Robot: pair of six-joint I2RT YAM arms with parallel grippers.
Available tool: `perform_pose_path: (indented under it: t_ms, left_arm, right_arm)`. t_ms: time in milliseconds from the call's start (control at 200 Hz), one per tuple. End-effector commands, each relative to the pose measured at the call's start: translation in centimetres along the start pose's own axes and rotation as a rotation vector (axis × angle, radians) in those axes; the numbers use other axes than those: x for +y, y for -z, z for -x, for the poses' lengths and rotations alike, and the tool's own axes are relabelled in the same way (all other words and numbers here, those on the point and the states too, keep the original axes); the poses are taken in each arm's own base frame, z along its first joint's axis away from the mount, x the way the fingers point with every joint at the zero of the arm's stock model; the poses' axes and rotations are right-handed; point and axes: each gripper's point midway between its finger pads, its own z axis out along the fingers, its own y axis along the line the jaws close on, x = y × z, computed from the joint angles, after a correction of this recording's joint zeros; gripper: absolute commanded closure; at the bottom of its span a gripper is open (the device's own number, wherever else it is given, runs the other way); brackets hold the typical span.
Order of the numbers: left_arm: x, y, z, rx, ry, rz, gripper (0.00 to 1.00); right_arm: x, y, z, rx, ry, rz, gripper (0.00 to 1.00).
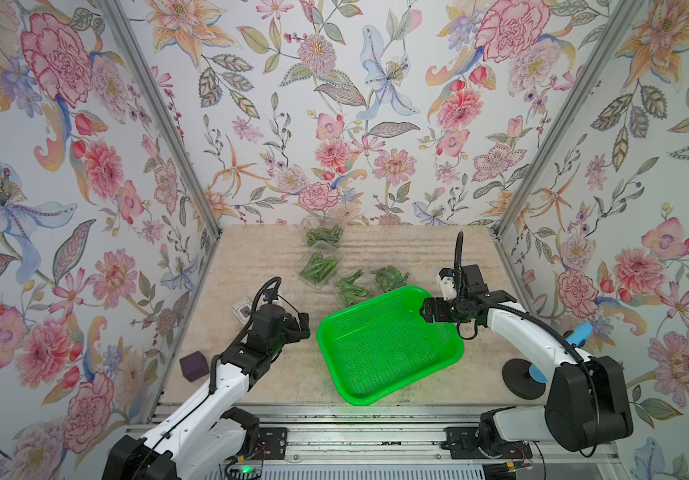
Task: Take small green peppers out of containers
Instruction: Move the basket to the center of the board.
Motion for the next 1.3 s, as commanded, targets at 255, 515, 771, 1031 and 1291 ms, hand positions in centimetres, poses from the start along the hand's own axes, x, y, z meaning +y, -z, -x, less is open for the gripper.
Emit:
perform_pose_path:
  t_ms: [255, 515, 771, 1031, 1291]
  left_arm:
    - [-3.5, -3.5, 0.7, 0.050, -0.041, -0.065, 0.00]
    - [-5.2, -5.1, 2.9, -0.007, -0.067, -0.089, 0.00]
    - [-7.5, -6.8, 4.7, -0.009, -0.090, -0.144, 0.00]
    - [-8.4, -6.8, 4.3, -0.010, -0.087, -0.168, 0.00]
    - [-8.8, -7.2, 3.7, 0.003, -0.089, -0.169, 0.00]
  right_arm:
    - [-4.7, -1.1, -1.6, 0.138, 0.014, -0.255, 0.29]
    - [-9.2, 0.0, 1.7, 0.141, 0.007, -0.424, 0.33]
    - [-13.2, -1.4, 6.5, 0.191, 0.067, -0.585, 0.29]
    - [-17.7, -1.8, 12.8, 0.163, 0.078, -0.788, 0.11]
    - [-9.5, 0.7, 17.9, -0.050, 0.063, -0.495, 0.05]
